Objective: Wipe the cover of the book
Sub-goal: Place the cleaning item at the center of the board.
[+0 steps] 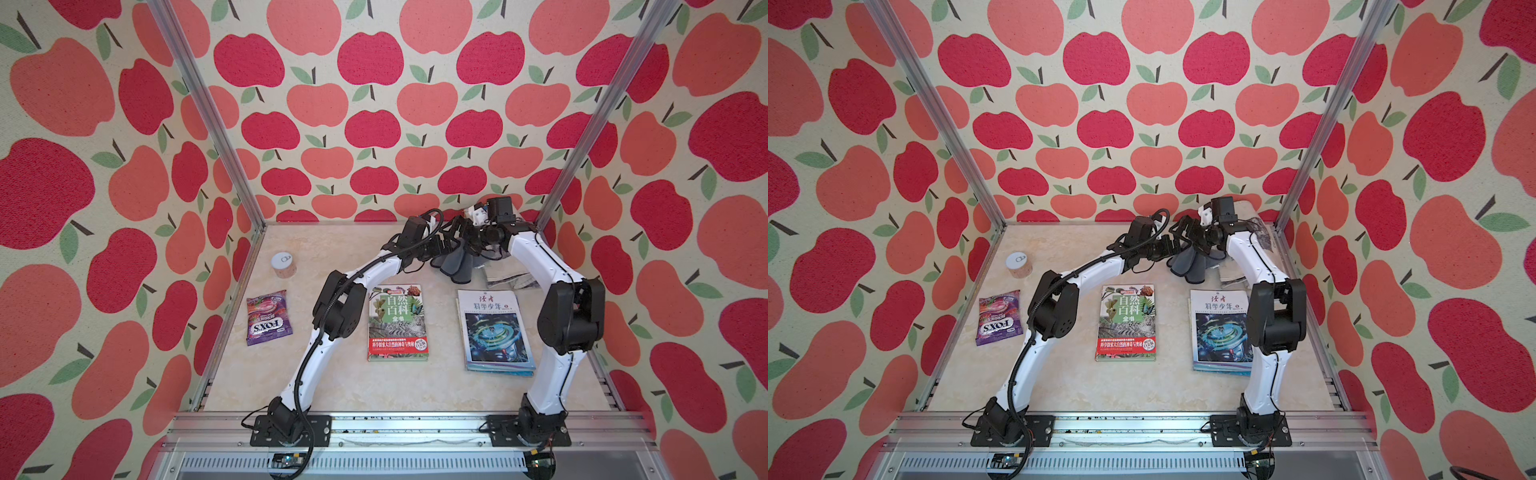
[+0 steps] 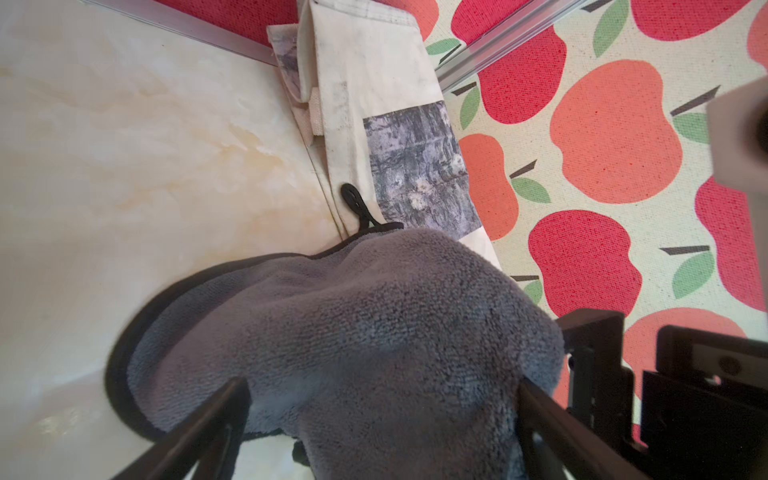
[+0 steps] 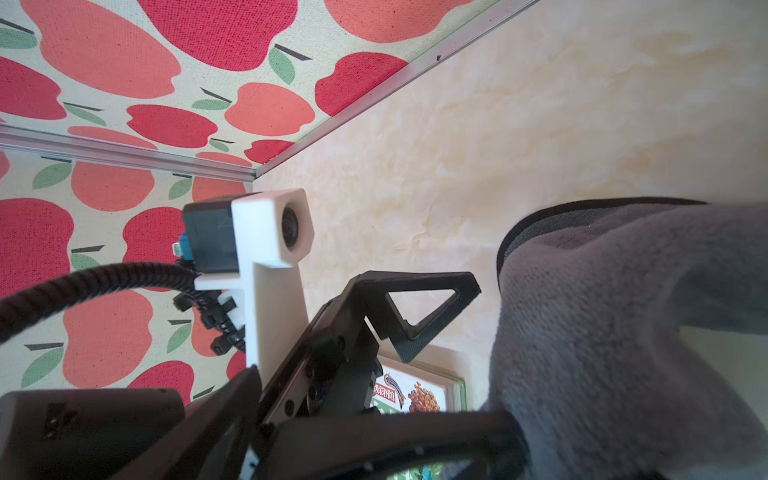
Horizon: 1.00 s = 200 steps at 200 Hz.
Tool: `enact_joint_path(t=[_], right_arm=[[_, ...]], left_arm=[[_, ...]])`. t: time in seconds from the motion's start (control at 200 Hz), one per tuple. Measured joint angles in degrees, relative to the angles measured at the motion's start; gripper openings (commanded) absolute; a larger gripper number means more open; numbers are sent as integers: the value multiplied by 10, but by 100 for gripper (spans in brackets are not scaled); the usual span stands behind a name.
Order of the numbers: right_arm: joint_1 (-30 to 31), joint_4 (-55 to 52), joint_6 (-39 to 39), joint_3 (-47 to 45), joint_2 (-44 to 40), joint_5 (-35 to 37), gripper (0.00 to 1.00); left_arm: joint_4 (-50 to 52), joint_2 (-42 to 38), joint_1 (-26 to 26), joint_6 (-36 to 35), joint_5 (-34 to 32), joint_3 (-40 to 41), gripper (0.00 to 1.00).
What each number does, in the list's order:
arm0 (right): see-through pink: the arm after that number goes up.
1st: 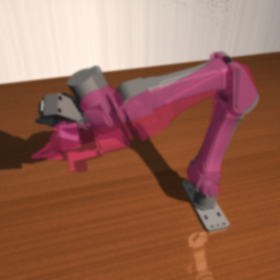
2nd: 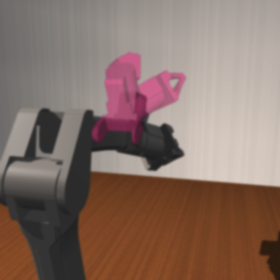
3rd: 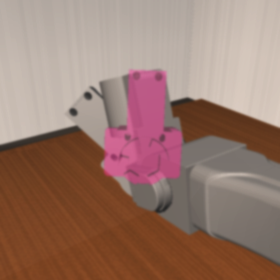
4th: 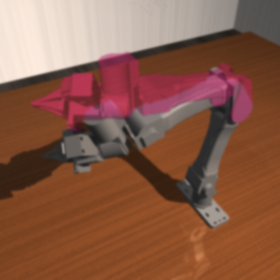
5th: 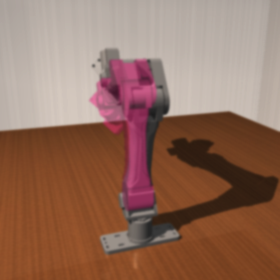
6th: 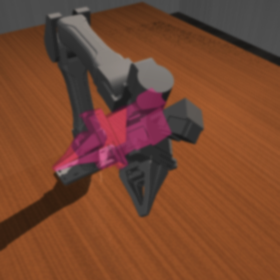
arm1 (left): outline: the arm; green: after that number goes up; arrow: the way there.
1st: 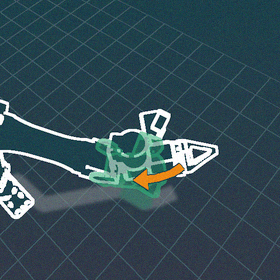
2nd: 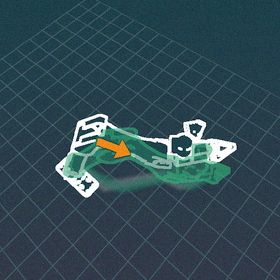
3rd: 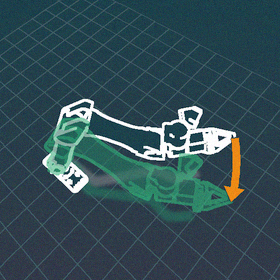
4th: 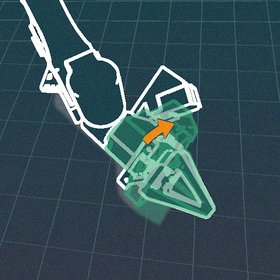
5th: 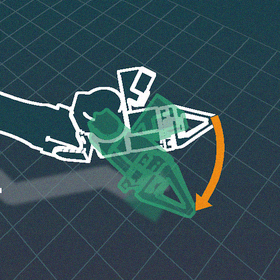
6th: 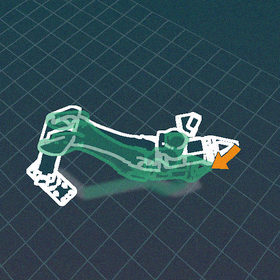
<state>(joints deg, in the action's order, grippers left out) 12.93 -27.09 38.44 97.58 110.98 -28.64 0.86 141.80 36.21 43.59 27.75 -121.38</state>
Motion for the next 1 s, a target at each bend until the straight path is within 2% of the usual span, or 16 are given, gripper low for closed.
enact_joint_path(t=[0.14, 0.395, 0.46, 0.55, 0.746, 0.876, 1.001], right_arm=[[-8, -7, 0, 0, -12, 0, 99], [-8, -4, -16, 0, -71, 19, 99], [-8, 1, -20, 0, -76, 22, 99], [-8, 3, -24, 0, -71, 23, 99], [-9, 5, -24, 0, -44, 19, 99], [-9, 9, -23, -2, -30, 12, 99], [-8, 17, -21, -5, -28, 7, 99]], left_arm=[[31, 7, -8, 5, -23, -1, 99], [35, 7, -41, 6, -35, 76, 99], [-5, -4, -45, 5, -25, 113, 99], [-83, -47, -43, 5, -2, 204, 99], [-263, -148, -13, -8, 56, 376, 99], [-339, -190, 2, -30, 73, 427, 99], [-365, -206, -1, -57, 78, 433, 100]])
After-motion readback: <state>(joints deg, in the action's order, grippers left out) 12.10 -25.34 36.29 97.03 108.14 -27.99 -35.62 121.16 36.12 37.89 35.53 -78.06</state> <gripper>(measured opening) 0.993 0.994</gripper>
